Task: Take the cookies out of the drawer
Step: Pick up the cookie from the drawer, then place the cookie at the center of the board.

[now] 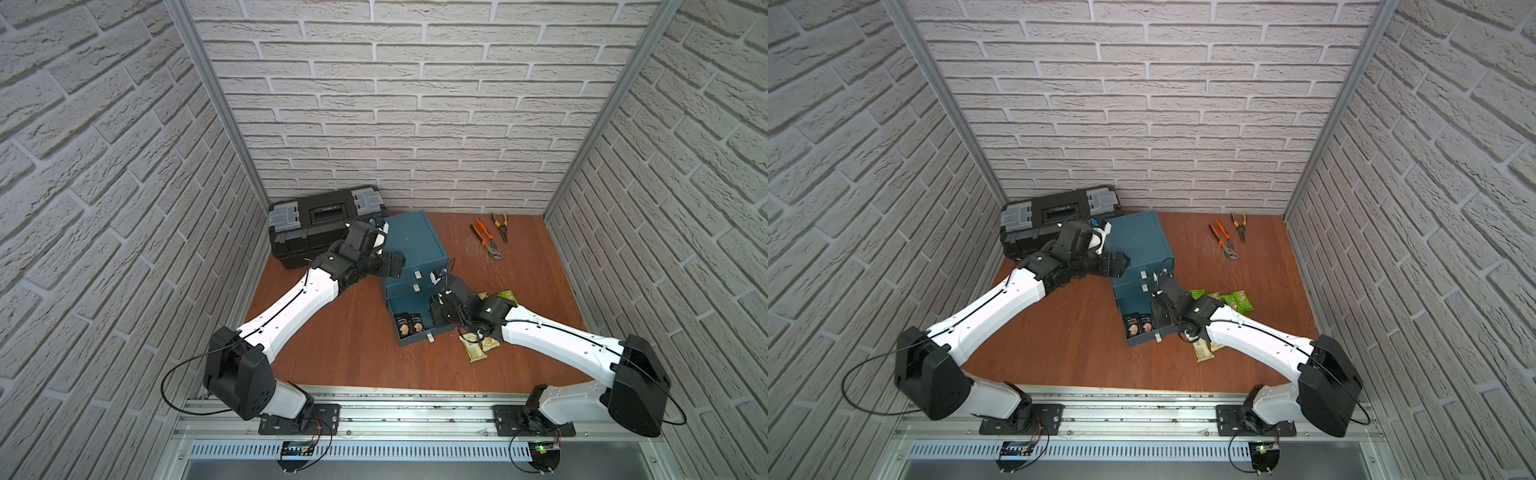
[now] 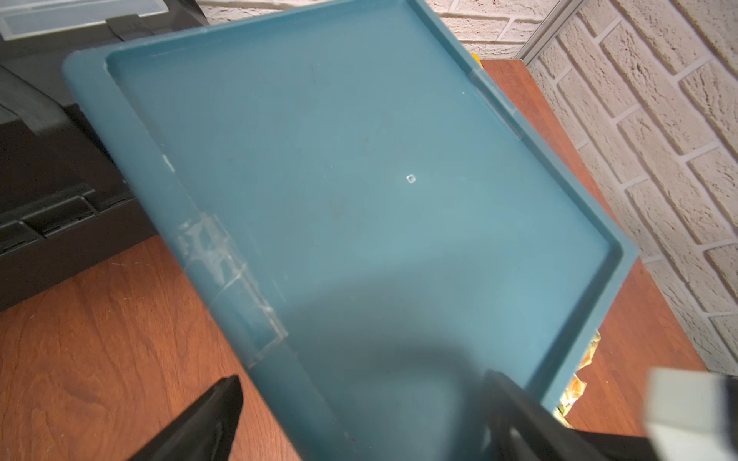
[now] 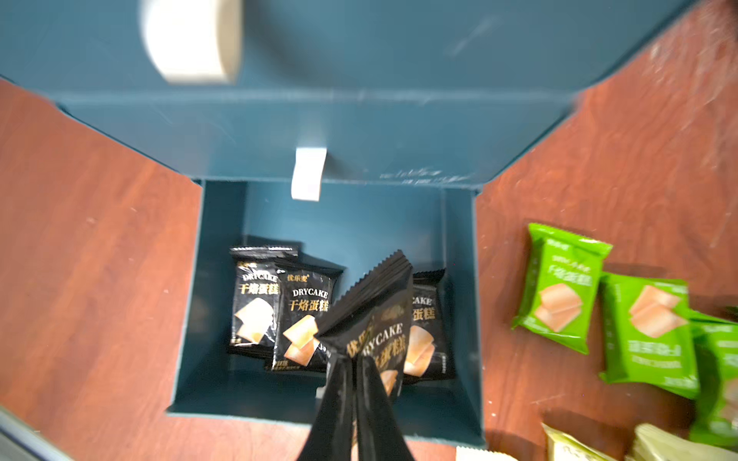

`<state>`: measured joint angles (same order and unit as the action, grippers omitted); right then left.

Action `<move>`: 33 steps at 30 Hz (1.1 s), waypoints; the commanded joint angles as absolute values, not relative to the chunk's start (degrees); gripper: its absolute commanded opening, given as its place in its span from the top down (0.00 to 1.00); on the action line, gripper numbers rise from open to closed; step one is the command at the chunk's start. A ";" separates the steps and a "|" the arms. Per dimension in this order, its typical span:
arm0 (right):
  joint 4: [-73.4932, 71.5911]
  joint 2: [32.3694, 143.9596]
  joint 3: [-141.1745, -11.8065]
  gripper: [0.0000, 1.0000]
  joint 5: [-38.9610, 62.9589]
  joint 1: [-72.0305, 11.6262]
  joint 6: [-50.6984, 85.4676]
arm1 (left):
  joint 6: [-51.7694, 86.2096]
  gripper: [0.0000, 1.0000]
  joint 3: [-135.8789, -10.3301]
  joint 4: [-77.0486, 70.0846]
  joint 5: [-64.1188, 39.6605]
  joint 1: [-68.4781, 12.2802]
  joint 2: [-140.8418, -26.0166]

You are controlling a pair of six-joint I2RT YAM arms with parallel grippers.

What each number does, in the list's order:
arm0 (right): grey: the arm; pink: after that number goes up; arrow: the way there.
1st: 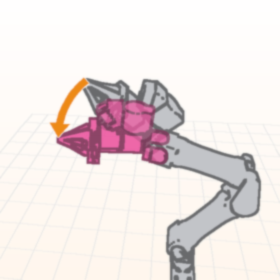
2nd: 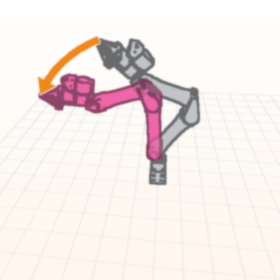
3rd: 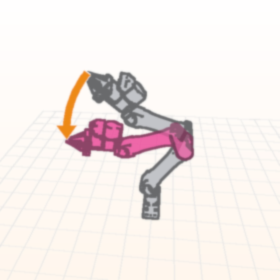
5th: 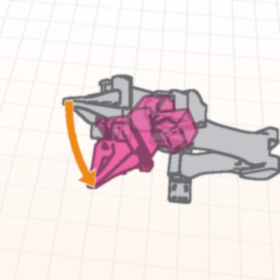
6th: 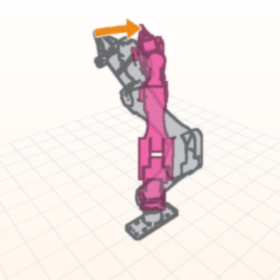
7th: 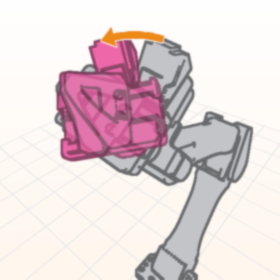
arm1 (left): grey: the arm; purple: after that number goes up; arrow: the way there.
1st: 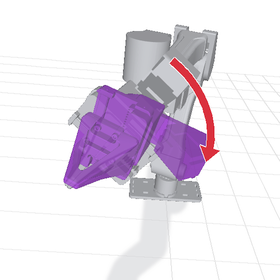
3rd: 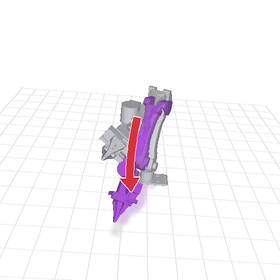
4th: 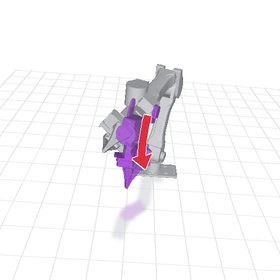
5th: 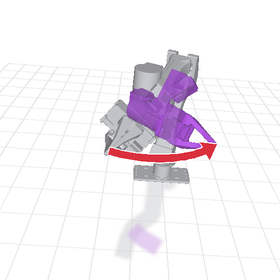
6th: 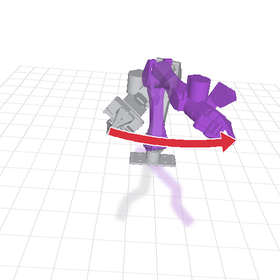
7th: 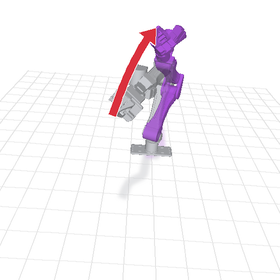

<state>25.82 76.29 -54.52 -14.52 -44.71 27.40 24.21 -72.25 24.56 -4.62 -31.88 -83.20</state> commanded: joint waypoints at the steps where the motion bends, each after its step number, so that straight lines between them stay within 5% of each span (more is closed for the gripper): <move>1: 26.75 71.97 -53.18 0.90 -16.00 -42.75 27.22 | 23.72 0.02 -71.71 27.25 -4.83 -31.73 -84.99; 16: 32.31 58.27 -43.92 0.89 -14.23 -22.69 21.78 | 23.73 0.02 -72.22 27.24 -5.13 -32.08 -85.06; 21: 31.01 58.86 -39.79 0.90 -10.91 -22.25 23.93 | 23.65 0.02 -72.39 27.42 -5.01 -32.16 -85.21; 26: 35.42 57.62 -38.20 0.92 -20.29 -21.96 27.23 | 23.73 0.01 -72.34 27.32 -5.23 -32.24 -85.34; 33: 33.51 57.44 -38.76 0.91 -15.30 -21.20 24.70 | 23.56 0.01 -72.57 27.33 -5.36 -32.33 -85.35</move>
<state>34.94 57.32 -37.82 -16.84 -21.45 25.45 24.21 -72.60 24.29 -5.45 -31.94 -83.77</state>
